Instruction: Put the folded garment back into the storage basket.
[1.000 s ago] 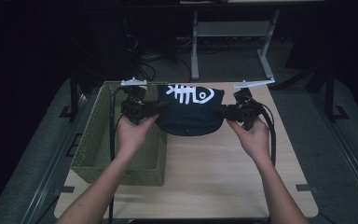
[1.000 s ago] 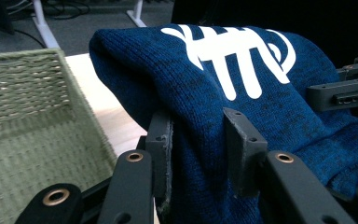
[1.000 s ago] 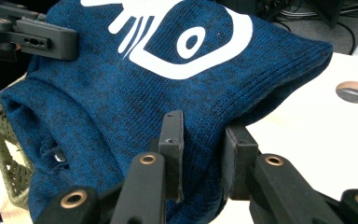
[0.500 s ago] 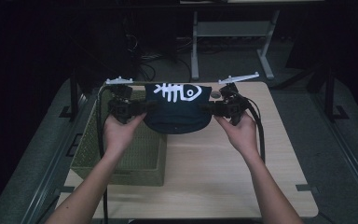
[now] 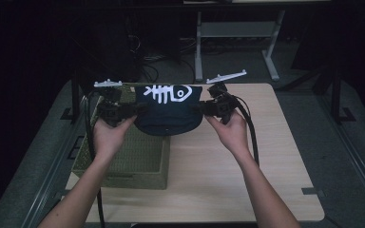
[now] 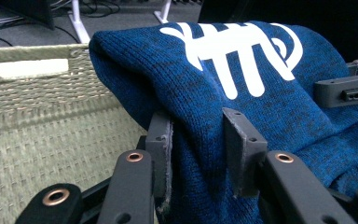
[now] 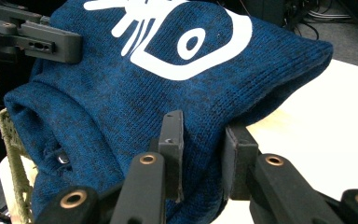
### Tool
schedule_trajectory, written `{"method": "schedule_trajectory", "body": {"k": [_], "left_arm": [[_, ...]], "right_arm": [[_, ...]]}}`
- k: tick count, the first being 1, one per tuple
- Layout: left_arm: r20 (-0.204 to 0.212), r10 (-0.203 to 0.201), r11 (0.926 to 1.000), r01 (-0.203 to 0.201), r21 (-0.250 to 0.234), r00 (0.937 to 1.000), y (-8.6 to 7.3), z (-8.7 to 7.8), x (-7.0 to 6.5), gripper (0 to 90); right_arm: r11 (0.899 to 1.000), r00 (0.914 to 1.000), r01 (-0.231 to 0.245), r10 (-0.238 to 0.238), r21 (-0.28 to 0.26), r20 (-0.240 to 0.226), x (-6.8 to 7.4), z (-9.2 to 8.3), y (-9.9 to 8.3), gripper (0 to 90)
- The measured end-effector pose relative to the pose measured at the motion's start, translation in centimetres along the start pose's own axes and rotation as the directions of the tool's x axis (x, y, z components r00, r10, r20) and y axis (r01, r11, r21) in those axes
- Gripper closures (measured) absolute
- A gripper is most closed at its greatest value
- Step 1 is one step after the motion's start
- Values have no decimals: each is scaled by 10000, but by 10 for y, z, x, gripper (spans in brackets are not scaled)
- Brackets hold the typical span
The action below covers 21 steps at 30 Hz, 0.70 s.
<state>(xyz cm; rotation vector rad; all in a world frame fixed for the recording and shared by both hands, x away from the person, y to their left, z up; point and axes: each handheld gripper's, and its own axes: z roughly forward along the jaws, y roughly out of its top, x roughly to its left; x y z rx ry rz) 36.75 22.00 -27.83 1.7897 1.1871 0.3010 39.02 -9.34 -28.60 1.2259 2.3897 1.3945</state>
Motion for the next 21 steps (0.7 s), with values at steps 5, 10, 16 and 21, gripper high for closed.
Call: {"method": "schedule_trajectory", "body": {"k": [5, 10, 16, 21], "left_arm": [[-172, -43, 10000, 44, 53, 9998, -4, -7, 9, 650], [-347, -102, 9999, 102, 19, 9993, -6, -13, 15, 651], [-588, -223, 9997, 224, 21, 9980, -9, -19, 25, 651], [-845, -364, 9993, 364, -14, 9958, -11, -25, 35, 651]], "right_arm": [[9999, 9999, 107, -107, 27, -121, 7, 9, 4, 724], [9998, 9996, 143, -139, 150, -247, 14, 20, 8, 725], [9999, 9992, 58, -52, 142, -396, 20, 29, 12, 724], [9997, 9987, 163, -152, 201, -491, 27, 42, 16, 725]]}}
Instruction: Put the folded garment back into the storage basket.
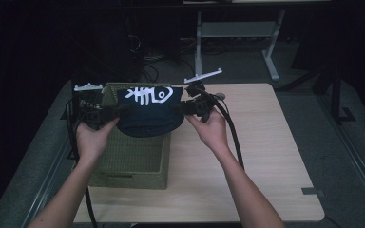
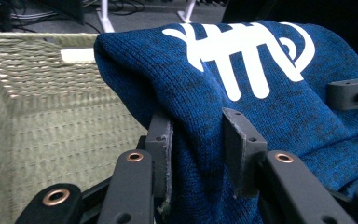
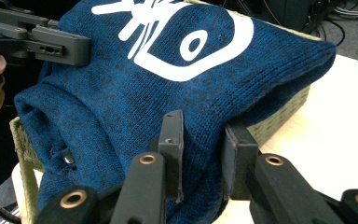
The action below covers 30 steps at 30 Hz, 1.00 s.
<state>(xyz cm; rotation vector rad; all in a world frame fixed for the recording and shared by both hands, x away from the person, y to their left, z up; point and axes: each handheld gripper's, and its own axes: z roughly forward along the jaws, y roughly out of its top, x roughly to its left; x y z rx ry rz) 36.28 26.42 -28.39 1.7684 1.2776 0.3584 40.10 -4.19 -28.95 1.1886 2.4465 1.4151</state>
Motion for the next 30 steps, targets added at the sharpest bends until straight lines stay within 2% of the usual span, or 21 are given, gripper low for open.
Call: {"method": "schedule_trajectory", "body": {"k": [17, 28, 30], "left_arm": [[-529, -86, 9999, 93, 122, 9986, -6, -15, 27, 650], [-831, -466, 9982, 495, 326, 9954, -20, -18, 53, 631], [-875, -815, 9960, 845, 303, 9928, -27, -17, 61, 635]], "right_arm": [[9998, 9995, 17, -11, 204, -312, 15, 33, 9, 724], [9990, 9980, -16, 43, 436, -623, 25, 63, 7, 723], [9989, 9979, 24, 7, 475, -647, 28, 69, 7, 723]]}}
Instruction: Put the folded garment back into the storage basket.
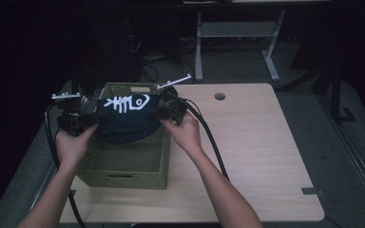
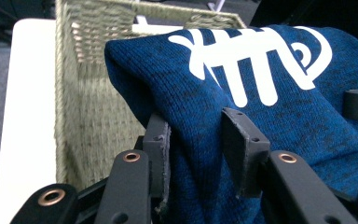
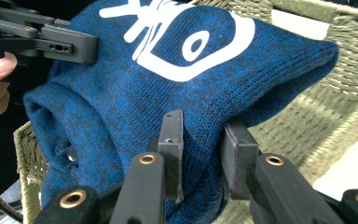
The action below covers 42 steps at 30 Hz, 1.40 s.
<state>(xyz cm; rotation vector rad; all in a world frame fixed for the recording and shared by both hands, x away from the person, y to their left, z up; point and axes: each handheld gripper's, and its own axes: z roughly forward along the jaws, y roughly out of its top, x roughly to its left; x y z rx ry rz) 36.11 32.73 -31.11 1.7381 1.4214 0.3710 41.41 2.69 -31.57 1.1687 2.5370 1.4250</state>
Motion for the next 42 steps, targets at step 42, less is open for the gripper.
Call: {"method": "schedule_trajectory", "body": {"k": [42], "left_arm": [[-757, -36, 9929, 126, 1185, 9971, -19, 35, 17, 677]], "right_arm": [[9965, 9976, -687, 681, 487, 128, -4, 47, -39, 703]]}}
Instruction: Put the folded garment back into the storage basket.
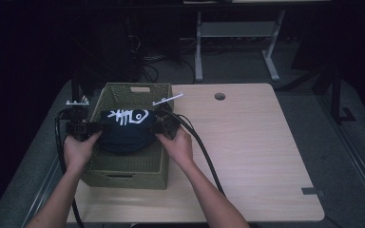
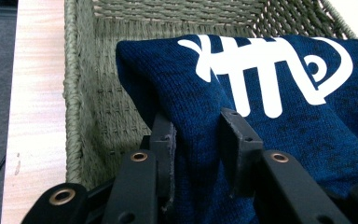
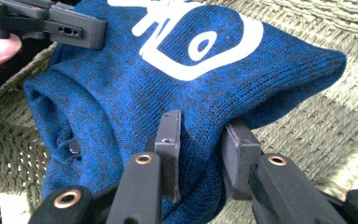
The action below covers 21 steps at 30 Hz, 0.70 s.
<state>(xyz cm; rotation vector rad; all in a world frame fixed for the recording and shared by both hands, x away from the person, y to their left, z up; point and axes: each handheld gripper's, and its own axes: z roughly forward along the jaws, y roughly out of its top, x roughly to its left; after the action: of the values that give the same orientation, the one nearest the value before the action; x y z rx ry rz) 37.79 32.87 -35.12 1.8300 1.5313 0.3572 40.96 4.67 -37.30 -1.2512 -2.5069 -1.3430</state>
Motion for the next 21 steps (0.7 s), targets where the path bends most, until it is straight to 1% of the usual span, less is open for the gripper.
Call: {"method": "schedule_trajectory", "body": {"k": [3, 4, 9, 11, 12, 14, 17, 18, 21], "left_arm": [[0, -13, 10000, 13, 21, 10000, -1, 1, -1, 677], [-40, 40, 10000, -39, 39, 10000, -1, 1, -1, 677], [-87, 85, 10000, -85, 34, 9999, 0, 1, -2, 677], [-103, 150, 9999, -149, 83, 9998, 0, 1, -3, 677], [-112, 215, 9997, -214, 121, 9997, 0, 2, -4, 677], [-108, 212, 9996, -210, 165, 9997, 1, 3, -4, 677], [-140, 225, 9996, -222, 186, 9996, 0, 4, -5, 677], [-138, 227, 9996, -225, 182, 9996, 0, 4, -5, 677], [-144, 210, 9996, -207, 183, 9997, 1, 3, -4, 677]], "right_arm": [[10000, 10000, -61, 61, 34, 2, 0, 2, -2, 702], [10000, 10000, -61, 61, 34, 2, 0, 2, -2, 702], [9999, 9998, 116, -115, -78, 155, 1, 1, -4, 701], [10000, 9998, 45, -44, -76, 169, 0, 1, -5, 701], [9999, 9999, -74, 76, -96, 155, -1, 0, -7, 702], [10000, 9998, -91, 91, -34, 171, -2, 2, -9, 701], [9999, 9998, -116, 117, -85, 140, -3, 2, -11, 701], [10000, 9997, -49, 52, -86, 254, -2, 1, -11, 700], [9999, 9996, -18, 21, -102, 277, -2, 1, -11, 693]]}}
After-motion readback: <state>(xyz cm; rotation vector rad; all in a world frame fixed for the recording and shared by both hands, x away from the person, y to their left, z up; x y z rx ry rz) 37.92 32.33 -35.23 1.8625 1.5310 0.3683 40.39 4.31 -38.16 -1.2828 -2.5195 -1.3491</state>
